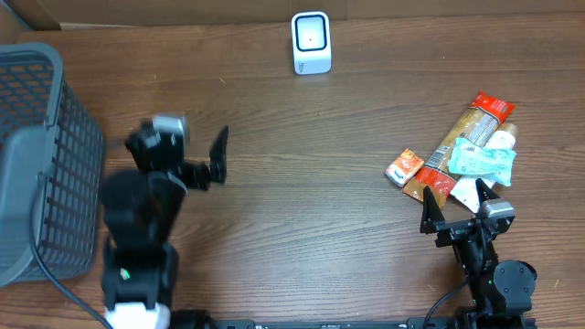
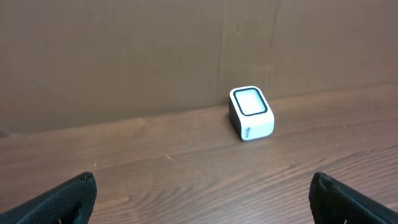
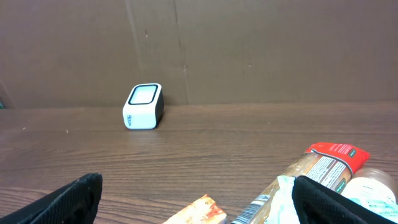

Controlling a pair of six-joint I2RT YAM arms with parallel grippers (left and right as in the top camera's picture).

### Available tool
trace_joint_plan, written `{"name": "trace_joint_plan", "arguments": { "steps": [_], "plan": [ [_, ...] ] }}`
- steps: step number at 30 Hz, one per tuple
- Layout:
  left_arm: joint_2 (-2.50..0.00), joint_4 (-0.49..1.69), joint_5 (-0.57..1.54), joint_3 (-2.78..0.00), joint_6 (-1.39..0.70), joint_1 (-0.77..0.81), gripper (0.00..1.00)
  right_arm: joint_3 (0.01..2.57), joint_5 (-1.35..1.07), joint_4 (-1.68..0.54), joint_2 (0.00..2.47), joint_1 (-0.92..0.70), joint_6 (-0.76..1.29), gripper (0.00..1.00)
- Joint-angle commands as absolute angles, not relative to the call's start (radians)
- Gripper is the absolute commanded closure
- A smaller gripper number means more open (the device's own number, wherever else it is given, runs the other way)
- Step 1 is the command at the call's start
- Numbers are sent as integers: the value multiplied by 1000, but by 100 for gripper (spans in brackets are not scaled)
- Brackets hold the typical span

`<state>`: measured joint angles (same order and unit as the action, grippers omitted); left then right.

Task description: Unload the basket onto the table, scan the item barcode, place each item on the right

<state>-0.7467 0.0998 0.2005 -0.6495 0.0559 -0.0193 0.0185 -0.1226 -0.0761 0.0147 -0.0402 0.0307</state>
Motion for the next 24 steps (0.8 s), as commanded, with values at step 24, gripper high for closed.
{"name": "trace_joint_plan", "arguments": {
  "steps": [24],
  "plan": [
    [-26, 76, 52, -5, 83, 47, 0, 8, -113, -73, 3, -47, 38, 0]
  ]
}}
